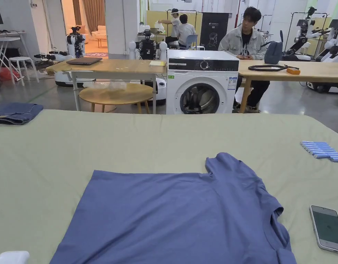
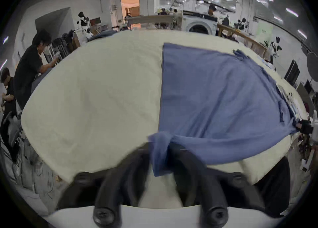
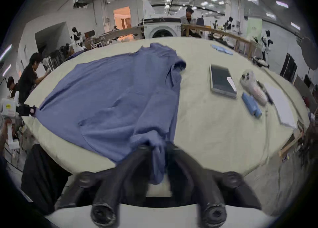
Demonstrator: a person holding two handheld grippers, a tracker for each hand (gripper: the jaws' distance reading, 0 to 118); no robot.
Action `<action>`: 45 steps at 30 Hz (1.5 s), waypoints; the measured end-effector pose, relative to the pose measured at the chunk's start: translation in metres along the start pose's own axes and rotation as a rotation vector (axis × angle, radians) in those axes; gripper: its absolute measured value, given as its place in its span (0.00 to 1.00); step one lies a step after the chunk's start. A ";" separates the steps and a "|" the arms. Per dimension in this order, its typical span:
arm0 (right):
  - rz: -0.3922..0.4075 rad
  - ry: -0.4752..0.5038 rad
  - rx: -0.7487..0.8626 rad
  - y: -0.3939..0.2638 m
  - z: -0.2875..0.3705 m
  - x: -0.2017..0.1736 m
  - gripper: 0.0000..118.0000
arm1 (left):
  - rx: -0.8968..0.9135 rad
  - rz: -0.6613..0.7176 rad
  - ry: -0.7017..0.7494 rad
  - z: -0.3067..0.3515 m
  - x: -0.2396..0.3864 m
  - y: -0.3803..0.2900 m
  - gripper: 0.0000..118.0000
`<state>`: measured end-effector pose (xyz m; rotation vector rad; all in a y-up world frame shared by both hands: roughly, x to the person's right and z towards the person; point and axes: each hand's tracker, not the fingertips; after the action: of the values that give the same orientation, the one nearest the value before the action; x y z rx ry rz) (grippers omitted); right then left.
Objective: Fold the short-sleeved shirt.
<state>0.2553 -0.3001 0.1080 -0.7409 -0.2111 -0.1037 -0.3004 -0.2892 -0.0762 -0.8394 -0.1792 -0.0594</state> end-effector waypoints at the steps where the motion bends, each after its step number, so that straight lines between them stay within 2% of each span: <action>1: 0.017 -0.027 0.046 0.004 0.009 -0.002 0.31 | 0.046 0.021 0.004 0.011 -0.001 0.006 0.38; 2: 0.019 -0.044 0.095 0.010 0.019 -0.004 0.58 | 0.101 0.048 -0.024 0.025 -0.002 0.014 0.66; 3: 0.007 -0.063 0.146 0.017 0.029 -0.006 0.76 | 0.165 0.074 -0.077 0.037 -0.002 0.020 0.81; 4: 0.001 -0.065 0.232 0.027 0.042 -0.010 0.84 | 0.273 0.101 -0.135 0.057 0.002 0.027 0.84; 6: -0.006 -0.086 0.401 0.053 0.069 -0.023 0.85 | 0.448 0.112 -0.148 0.090 0.017 0.050 0.84; 9: -0.004 -0.095 0.596 0.094 0.100 -0.041 0.85 | 0.632 0.060 -0.160 0.131 0.047 0.078 0.84; 13: -0.017 -0.092 0.758 0.134 0.120 -0.066 0.86 | 0.777 -0.023 -0.130 0.157 0.083 0.103 0.84; 14: -0.017 -0.096 0.757 0.142 0.122 -0.072 0.79 | 0.787 -0.019 -0.137 0.162 0.089 0.106 0.80; 15: -0.017 -0.075 0.763 0.146 0.125 -0.075 0.61 | 0.800 -0.017 -0.158 0.166 0.092 0.107 0.67; 16: -0.017 -0.009 0.788 0.148 0.130 -0.078 0.24 | 0.815 -0.003 -0.174 0.164 0.089 0.108 0.43; 17: -0.032 0.011 0.813 0.151 0.134 -0.084 0.00 | 0.819 0.022 -0.185 0.168 0.090 0.109 0.00; 18: -0.003 -0.058 0.780 0.153 0.137 -0.088 0.00 | 0.817 0.049 -0.187 0.170 0.090 0.110 0.00; 19: -0.018 -0.059 0.812 0.155 0.146 -0.089 0.00 | 0.813 0.095 -0.201 0.169 0.090 0.109 0.00; 20: 0.002 0.012 0.799 0.158 0.154 -0.087 0.00 | 0.847 0.104 -0.191 0.172 0.084 0.112 0.00; 21: -0.002 0.031 0.788 0.160 0.159 -0.087 0.00 | 0.832 0.087 -0.202 0.174 0.081 0.115 0.00; 22: -0.008 0.008 0.795 0.160 0.165 -0.089 0.00 | 0.831 0.089 -0.206 0.175 0.078 0.116 0.00; 23: 0.005 0.010 0.794 0.140 0.129 -0.097 0.00 | 0.832 0.090 -0.204 0.174 0.076 0.113 0.00; 26: -0.003 0.012 0.784 0.132 0.118 -0.097 0.00 | 0.810 0.059 -0.172 0.171 0.067 0.108 0.00; 30: -0.012 0.017 0.750 0.131 0.120 -0.093 0.00 | 0.650 -0.008 -0.206 0.152 0.052 0.102 0.00; 31: -0.009 0.020 0.742 0.131 0.125 -0.093 0.00 | 0.580 -0.031 -0.178 0.140 0.049 0.098 0.10; 32: -0.003 0.021 0.735 0.128 0.124 -0.093 0.00 | 0.505 -0.052 -0.159 0.127 0.045 0.093 0.49; 33: 0.006 0.019 0.725 0.125 0.123 -0.093 0.00 | 0.389 -0.069 -0.154 0.108 0.040 0.088 0.83; 34: 0.009 0.018 0.715 0.123 0.122 -0.092 0.00 | 0.244 -0.060 -0.149 0.087 0.033 0.079 1.00; 38: 0.014 0.021 0.657 0.109 0.112 -0.088 0.00 | 0.001 0.061 -0.147 0.029 0.001 0.031 1.00; 41: 0.018 0.012 0.600 0.099 0.099 -0.082 0.00 | -0.037 0.131 -0.120 0.013 -0.011 0.002 0.97; 43: 0.016 0.010 0.564 0.093 0.089 -0.080 0.00 | -0.056 0.117 -0.106 0.007 -0.013 -0.004 0.86; 45: 0.009 0.011 0.534 0.089 0.081 -0.078 0.00 | -0.079 0.088 -0.091 -0.002 -0.015 -0.008 0.56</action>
<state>0.1822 -0.1782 0.0899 -0.2094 -0.2126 -0.0395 -0.3156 -0.2960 -0.0744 -0.9284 -0.2265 0.0547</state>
